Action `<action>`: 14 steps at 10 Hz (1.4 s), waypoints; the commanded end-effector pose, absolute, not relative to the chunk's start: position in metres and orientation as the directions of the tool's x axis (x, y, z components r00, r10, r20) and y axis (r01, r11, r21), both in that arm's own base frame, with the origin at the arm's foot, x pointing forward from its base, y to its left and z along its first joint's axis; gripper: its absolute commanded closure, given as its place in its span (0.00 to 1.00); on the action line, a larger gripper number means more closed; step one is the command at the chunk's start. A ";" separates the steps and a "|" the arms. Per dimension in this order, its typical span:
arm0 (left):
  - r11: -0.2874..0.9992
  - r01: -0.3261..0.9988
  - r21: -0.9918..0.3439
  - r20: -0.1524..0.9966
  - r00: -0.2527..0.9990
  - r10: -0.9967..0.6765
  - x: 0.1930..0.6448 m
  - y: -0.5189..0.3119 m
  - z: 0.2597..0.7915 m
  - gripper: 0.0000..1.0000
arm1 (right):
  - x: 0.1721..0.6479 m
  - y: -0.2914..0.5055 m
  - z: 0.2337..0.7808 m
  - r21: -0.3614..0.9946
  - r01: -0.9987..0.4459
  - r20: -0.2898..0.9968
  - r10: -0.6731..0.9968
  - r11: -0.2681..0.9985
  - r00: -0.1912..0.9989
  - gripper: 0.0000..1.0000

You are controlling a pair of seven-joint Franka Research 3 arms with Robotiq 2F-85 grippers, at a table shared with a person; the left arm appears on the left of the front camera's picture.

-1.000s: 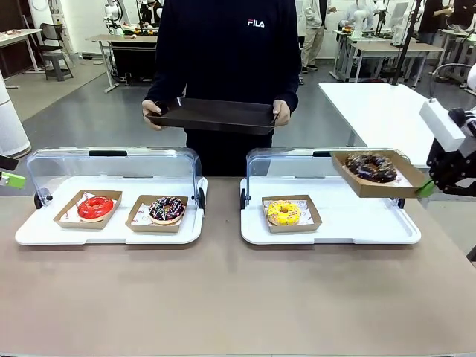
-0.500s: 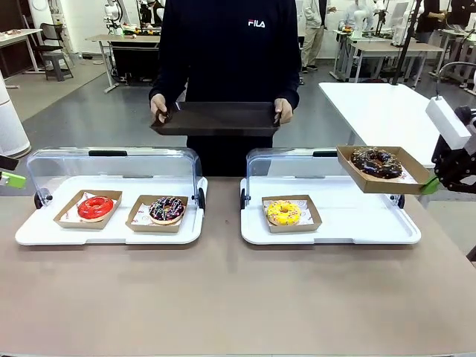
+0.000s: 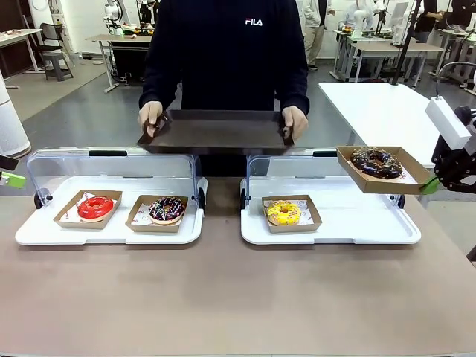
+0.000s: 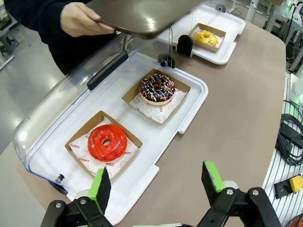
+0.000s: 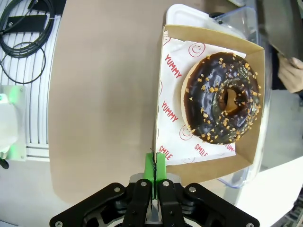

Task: Provide the desired donut to the person.
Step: Place the picked Paper togo box onto the Handle tray extended by the person.

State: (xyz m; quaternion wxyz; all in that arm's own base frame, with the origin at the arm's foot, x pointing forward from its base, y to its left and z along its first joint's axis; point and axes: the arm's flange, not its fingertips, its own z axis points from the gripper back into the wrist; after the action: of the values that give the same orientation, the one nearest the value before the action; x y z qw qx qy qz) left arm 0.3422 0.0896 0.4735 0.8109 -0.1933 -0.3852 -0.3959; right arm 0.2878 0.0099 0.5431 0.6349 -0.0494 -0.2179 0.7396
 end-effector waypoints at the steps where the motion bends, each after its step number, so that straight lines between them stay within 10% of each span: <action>1: 0.604 0.797 -0.005 0.790 0.373 -0.486 0.343 0.091 0.472 0.00 | 0.290 0.010 0.543 -0.393 -0.915 0.193 0.965 -0.090 -0.177 1.00; 11: 0.604 0.797 -0.005 0.790 0.373 -0.486 0.343 0.091 0.472 0.00 | 0.288 0.010 0.543 -0.385 -0.918 0.204 0.961 -0.099 -0.189 0.99; 14: 0.604 0.797 -0.005 0.790 0.373 -0.486 0.343 0.091 0.472 0.00 | 0.323 0.119 0.639 -0.306 -0.946 0.134 0.979 -0.110 -0.157 0.99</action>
State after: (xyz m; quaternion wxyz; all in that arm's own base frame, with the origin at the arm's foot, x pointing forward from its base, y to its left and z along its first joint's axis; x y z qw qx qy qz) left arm 0.3423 0.0892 0.4739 0.8108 -0.1931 -0.3853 -0.3962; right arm 0.2949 0.0889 0.6050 0.6265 -0.0609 -0.1945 0.7523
